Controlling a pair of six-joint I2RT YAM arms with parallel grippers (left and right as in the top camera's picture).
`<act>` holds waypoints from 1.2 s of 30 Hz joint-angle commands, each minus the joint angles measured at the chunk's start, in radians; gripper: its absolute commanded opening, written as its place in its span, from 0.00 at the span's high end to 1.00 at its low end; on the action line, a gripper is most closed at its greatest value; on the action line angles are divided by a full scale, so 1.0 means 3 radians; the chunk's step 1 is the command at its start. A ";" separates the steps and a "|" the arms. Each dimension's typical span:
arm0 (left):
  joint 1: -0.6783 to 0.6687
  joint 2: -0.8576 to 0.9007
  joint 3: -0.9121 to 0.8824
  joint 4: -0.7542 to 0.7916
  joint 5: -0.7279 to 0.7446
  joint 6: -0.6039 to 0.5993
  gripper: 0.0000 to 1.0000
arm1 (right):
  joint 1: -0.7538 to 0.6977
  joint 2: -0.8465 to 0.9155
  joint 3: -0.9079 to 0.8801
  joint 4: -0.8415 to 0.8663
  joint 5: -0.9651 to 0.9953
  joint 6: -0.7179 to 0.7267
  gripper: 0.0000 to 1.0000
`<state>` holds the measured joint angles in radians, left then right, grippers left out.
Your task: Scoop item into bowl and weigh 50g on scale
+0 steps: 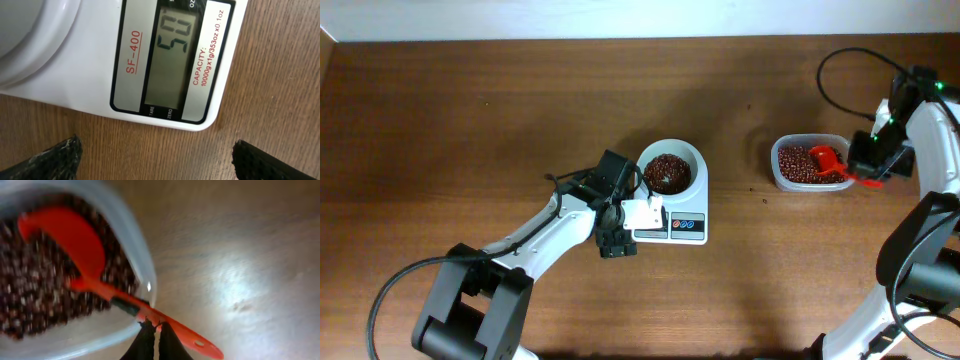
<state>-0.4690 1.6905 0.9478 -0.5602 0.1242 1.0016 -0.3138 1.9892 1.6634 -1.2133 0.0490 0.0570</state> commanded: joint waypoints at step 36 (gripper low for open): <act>0.0001 -0.0048 -0.0023 -0.0003 0.0070 -0.0043 0.01 | 0.0671 -0.0008 0.0367 -0.0212 -0.1158 -0.0439 0.01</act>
<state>-0.4690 1.6905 0.9478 -0.5602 0.1242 1.0016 -0.1177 1.9892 1.7596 -1.2785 -0.3050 -0.0643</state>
